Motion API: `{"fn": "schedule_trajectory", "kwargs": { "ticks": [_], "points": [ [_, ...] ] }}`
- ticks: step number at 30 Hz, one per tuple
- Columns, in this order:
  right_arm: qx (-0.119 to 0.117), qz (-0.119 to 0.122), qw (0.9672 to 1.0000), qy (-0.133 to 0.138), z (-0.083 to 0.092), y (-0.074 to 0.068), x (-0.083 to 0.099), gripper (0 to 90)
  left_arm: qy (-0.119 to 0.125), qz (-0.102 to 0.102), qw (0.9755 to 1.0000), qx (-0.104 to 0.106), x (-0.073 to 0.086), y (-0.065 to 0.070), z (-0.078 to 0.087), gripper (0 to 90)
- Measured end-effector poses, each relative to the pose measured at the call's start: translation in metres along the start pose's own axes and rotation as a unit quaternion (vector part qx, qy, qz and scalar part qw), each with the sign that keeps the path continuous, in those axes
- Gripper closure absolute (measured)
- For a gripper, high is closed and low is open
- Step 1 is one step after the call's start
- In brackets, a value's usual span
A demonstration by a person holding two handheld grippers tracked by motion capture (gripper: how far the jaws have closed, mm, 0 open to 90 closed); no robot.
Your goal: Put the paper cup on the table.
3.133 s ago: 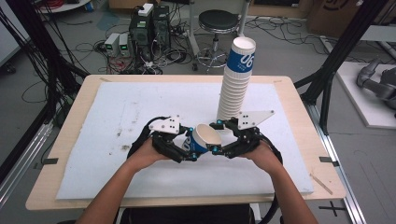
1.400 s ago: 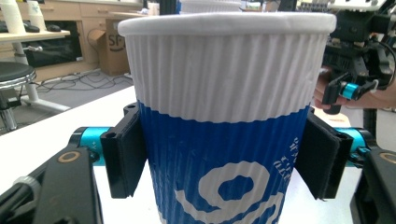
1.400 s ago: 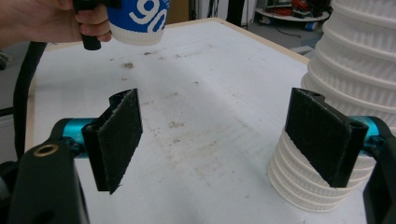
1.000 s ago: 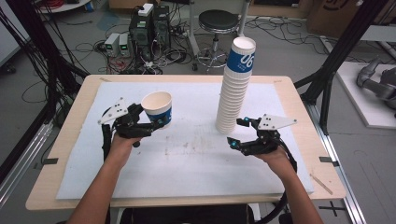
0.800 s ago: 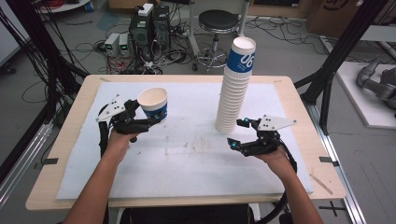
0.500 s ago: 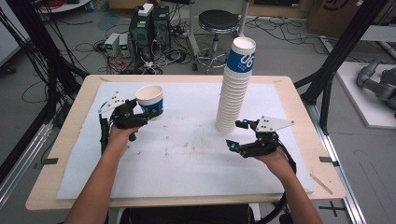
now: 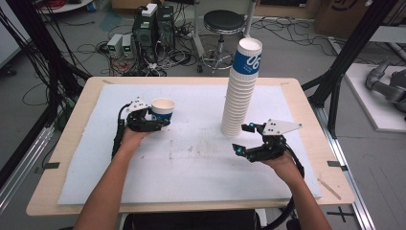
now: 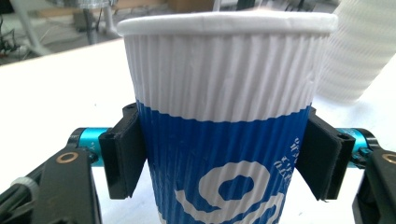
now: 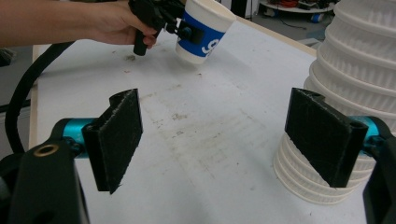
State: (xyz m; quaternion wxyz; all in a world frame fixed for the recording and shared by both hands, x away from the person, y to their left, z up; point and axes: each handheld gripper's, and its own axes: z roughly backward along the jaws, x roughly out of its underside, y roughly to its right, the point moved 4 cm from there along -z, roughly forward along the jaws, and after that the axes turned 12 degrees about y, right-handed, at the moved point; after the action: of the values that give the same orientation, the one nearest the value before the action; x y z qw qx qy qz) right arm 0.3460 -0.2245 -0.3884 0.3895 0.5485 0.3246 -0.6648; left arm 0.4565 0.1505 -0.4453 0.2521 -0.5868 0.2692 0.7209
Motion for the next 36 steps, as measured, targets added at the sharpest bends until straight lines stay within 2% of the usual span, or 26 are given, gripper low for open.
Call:
{"fn": "schedule_trajectory", "kwargs": {
  "ticks": [1,4,6,9,12,15,18,20,27,31,34,36],
  "points": [
    [0.001,0.0,1.0,0.0,0.0,0.0,0.0,19.4,-0.006,-0.001,1.0,0.001,0.002,0.0,-0.001,26.2],
    [0.002,0.0,1.0,0.0,0.001,0.001,0.0,19.4,-0.043,-0.022,0.9988,-0.002,0.009,0.001,-0.003,26.2],
    [0.003,0.0,1.0,0.0,0.001,0.001,0.0,19.3,-0.045,-0.016,0.9989,-0.004,0.008,0.001,-0.001,26.1],
    [0.004,0.001,1.0,-0.001,0.001,0.001,0.0,19.4,-0.051,-0.019,0.9985,-0.006,0.008,0.002,0.001,26.1],
    [0.003,0.003,1.0,-0.001,0.001,0.0,0.0,19.4,-0.063,-0.031,0.9975,-0.01,0.007,0.004,0.006,26.1],
    [0.003,0.003,1.0,0.0,0.001,0.0,0.0,19.4,-0.073,-0.026,0.9968,-0.016,0.008,0.004,0.013,25.9],
    [0.002,0.004,1.0,-0.003,0.001,-0.001,0.0,19.4,-0.077,-0.03,0.9964,-0.019,0.011,0.006,0.019,25.8],
    [0.002,0.005,1.0,-0.003,0.0,-0.002,0.0,19.4,-0.077,-0.023,0.9965,-0.025,0.014,0.007,0.023,25.4],
    [0.005,0.006,1.0,-0.003,0.001,-0.001,0.0,19.4,-0.091,-0.04,0.9946,-0.03,0.014,0.011,0.029,24.2],
    [0.004,0.005,1.0,-0.004,0.0,-0.002,0.001,19.4,-0.09,-0.032,0.9951,-0.024,0.014,0.01,0.031,23.2],
    [0.004,0.006,1.0,-0.005,0.0,-0.002,0.001,19.4,-0.101,-0.027,0.9941,-0.027,0.015,0.01,0.035,23.2],
    [0.005,0.006,1.0,-0.006,0.0,-0.002,0.001,19.4,-0.097,-0.027,0.9943,-0.035,0.017,0.01,0.039,22.9]
  ]
}}
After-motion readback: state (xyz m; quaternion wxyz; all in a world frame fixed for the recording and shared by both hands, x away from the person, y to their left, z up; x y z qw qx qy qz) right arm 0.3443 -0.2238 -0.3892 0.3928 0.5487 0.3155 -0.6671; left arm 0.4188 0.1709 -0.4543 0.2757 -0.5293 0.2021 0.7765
